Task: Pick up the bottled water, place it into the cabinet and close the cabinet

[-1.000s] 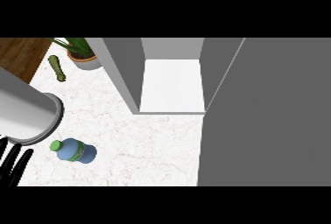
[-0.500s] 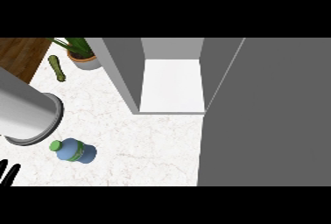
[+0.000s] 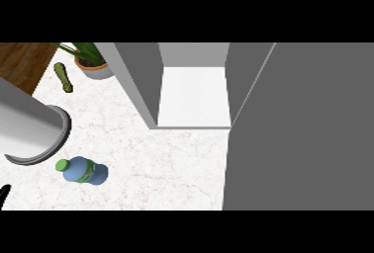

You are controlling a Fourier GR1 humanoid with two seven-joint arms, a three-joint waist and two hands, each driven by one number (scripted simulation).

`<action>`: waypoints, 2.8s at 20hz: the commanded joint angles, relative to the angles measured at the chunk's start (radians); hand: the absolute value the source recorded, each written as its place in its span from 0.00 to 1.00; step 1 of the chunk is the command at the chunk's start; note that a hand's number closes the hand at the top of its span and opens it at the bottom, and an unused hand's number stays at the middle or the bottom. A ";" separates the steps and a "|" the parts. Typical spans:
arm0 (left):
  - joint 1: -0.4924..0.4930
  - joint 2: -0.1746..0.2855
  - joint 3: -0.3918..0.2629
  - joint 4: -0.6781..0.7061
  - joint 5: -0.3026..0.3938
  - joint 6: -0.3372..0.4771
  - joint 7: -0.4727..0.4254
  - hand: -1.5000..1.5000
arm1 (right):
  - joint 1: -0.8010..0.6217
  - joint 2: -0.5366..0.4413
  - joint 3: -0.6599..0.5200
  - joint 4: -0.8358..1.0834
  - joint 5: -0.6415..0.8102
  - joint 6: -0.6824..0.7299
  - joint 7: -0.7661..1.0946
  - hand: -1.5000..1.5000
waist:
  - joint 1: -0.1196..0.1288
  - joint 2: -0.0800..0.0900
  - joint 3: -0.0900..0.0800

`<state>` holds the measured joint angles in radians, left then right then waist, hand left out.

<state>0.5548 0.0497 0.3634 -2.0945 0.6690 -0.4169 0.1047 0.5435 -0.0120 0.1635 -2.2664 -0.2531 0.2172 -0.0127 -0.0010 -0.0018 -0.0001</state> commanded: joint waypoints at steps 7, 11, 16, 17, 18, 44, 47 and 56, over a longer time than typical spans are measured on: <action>-0.194 0.047 0.079 0.298 -0.122 -0.061 -0.100 0.00 | 0.033 0.001 0.032 0.012 0.022 0.021 -0.051 0.00 | -0.005 0.001 0.000; -0.226 0.067 0.114 0.387 -0.190 -0.077 -0.158 0.00 | 0.106 -0.006 0.050 0.034 0.034 0.060 -0.137 0.00 | -0.006 0.001 0.000; -0.277 0.087 0.118 0.539 -0.258 -0.122 -0.236 0.00 | 0.084 -0.032 0.023 -0.030 0.005 0.043 -0.063 0.00 | -0.004 0.001 0.000; -0.312 0.146 0.151 0.622 -0.233 -0.173 -0.259 0.00 | 0.071 -0.030 -0.020 0.026 -0.031 0.056 -0.102 0.00 | -0.005 0.001 0.000; -0.299 0.071 0.101 0.652 -0.340 -0.158 -0.347 0.00 | 0.175 0.009 0.100 0.004 0.075 0.061 -0.169 0.00 | -0.011 0.000 -0.001; -0.712 0.226 0.082 1.552 -0.454 -0.214 -0.693 0.00 | 0.139 -0.048 0.052 -0.042 -0.003 0.048 -0.110 0.00 | -0.009 0.002 -0.001; -0.801 0.207 0.065 1.664 -0.496 -0.161 -0.747 0.00 | 0.121 -0.065 0.010 0.026 -0.020 0.080 -0.154 0.00 | -0.015 0.004 -0.002; -0.858 0.244 0.085 1.778 -0.452 -0.271 -0.736 0.00 | 0.106 -0.027 0.065 0.086 0.030 0.073 -0.200 0.00 | -0.020 0.007 -0.003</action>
<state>-0.2404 0.2858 0.4410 -0.3955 0.1962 -0.5711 -0.6322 0.6751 -0.0457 0.2289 -2.2177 -0.2206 0.2850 -0.1955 -0.0134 -0.0013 0.0068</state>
